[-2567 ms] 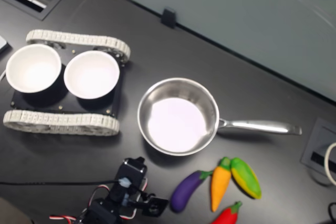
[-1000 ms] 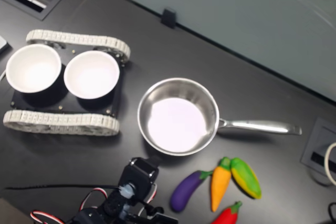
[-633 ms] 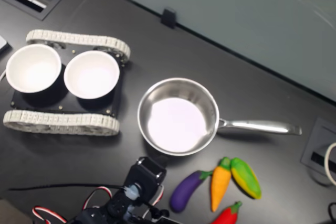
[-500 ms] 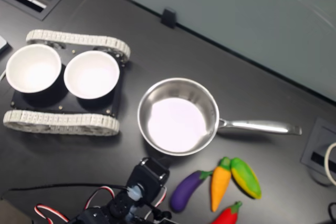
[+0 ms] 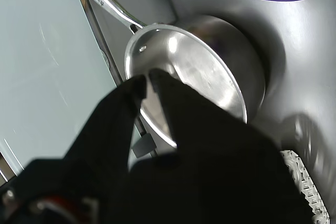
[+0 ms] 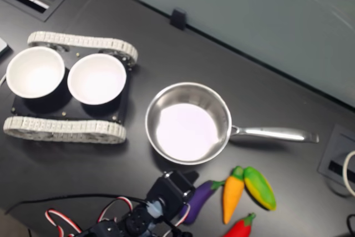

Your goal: Pick up the carrot and place them in the pan

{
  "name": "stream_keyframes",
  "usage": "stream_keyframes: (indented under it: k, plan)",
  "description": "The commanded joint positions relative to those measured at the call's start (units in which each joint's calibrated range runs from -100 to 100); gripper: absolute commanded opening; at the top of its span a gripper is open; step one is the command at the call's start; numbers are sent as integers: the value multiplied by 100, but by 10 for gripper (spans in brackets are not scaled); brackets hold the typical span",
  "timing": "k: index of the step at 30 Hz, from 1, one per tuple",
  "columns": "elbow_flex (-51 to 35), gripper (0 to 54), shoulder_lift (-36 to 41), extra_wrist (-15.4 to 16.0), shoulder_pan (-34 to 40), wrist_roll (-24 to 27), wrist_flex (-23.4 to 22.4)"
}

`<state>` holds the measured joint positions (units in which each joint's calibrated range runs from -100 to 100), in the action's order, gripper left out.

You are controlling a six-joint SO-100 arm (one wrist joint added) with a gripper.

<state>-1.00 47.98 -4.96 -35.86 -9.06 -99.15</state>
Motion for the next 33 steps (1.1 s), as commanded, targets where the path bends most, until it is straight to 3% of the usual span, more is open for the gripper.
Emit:
stream_keyframes:
  k: [1,19,33]
  plan:
    - [-568,25,-298,42,-324,-103,86]
    - [-859,33,-1133,50,-898,-288,145]
    - [-741,40,-1808,59,-1265,-361,495]
